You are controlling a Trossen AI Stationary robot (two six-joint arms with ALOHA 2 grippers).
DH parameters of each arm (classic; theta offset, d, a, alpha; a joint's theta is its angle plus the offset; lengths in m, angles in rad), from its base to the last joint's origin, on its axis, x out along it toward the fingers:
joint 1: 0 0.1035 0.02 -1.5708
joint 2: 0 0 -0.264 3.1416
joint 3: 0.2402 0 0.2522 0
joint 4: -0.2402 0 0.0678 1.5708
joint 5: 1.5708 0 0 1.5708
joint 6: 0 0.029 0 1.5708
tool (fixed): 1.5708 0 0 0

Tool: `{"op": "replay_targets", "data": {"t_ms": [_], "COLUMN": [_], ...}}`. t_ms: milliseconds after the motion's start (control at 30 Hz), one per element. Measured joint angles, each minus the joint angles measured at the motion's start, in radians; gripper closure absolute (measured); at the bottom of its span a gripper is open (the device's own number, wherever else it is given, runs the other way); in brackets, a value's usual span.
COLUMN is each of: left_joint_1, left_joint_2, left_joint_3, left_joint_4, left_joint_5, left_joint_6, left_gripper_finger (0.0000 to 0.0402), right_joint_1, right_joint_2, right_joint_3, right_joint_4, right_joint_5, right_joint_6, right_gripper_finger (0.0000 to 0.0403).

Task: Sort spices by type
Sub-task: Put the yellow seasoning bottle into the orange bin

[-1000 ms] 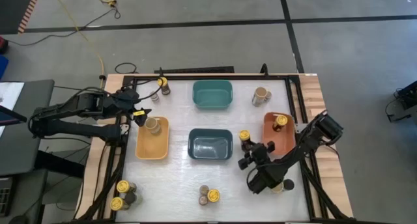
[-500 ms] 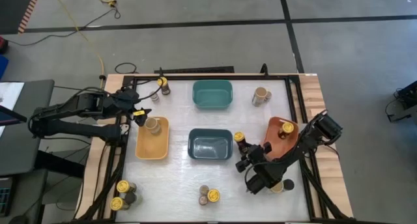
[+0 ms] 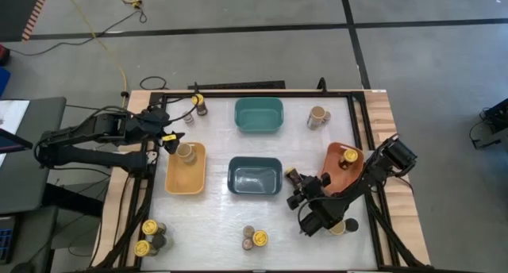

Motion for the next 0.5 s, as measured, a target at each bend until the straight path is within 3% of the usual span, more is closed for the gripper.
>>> {"op": "replay_targets", "data": {"t_ms": [333, 500], "left_joint_1": [0.0, 0.0], "left_joint_2": [0.0, 0.0], "left_joint_3": [0.0, 0.0], "left_joint_4": [0.0, 0.0], "left_joint_5": [0.0, 0.0], "left_joint_6": [-0.012, -0.012], "left_gripper_finger": [0.0085, 0.0085], "right_joint_1": [0.0, 0.0], "right_joint_2": [0.0, 0.0], "right_joint_3": [0.094, 0.22], "right_joint_4": [-0.12, -0.257], "right_joint_5": [-0.004, -0.04], "right_joint_6": [-0.01, -0.17], "right_gripper_finger": [0.019, 0.019]}}
